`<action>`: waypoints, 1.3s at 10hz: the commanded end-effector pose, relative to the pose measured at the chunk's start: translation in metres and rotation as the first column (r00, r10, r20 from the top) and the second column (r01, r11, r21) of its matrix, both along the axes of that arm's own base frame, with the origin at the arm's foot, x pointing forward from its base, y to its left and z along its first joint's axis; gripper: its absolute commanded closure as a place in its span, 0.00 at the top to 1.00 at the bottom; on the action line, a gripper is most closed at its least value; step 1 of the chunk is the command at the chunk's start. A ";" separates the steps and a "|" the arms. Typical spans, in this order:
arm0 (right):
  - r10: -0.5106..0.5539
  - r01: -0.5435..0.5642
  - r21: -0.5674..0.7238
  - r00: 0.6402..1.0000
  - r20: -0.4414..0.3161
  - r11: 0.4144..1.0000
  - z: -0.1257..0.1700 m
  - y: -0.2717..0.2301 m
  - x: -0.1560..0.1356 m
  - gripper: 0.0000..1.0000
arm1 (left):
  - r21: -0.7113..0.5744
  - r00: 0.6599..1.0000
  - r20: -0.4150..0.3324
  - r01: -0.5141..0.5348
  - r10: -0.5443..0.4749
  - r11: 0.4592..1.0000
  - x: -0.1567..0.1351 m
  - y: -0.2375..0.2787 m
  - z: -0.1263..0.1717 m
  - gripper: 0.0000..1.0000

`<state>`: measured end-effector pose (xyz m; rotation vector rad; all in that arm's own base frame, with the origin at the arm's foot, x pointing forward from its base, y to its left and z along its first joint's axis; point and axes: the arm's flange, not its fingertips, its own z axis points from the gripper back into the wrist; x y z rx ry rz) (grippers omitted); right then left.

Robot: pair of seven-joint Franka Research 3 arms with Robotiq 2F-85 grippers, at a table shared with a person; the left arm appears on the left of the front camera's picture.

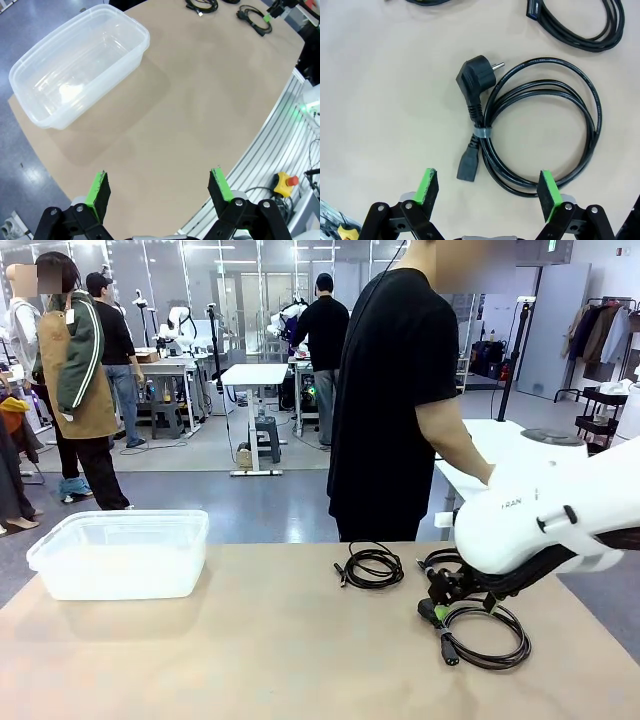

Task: Organize and store the cables.
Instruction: Place the Power Cable into the Organizing box.

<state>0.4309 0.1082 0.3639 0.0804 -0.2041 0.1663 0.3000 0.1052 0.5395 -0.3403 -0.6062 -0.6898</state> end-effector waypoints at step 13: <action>-0.040 0.042 -0.123 0.999 0.020 0.991 -0.069 0.025 0.038 1.00 | 0.002 1.000 0.003 0.012 -0.012 1.000 0.000 0.001 0.002 1.00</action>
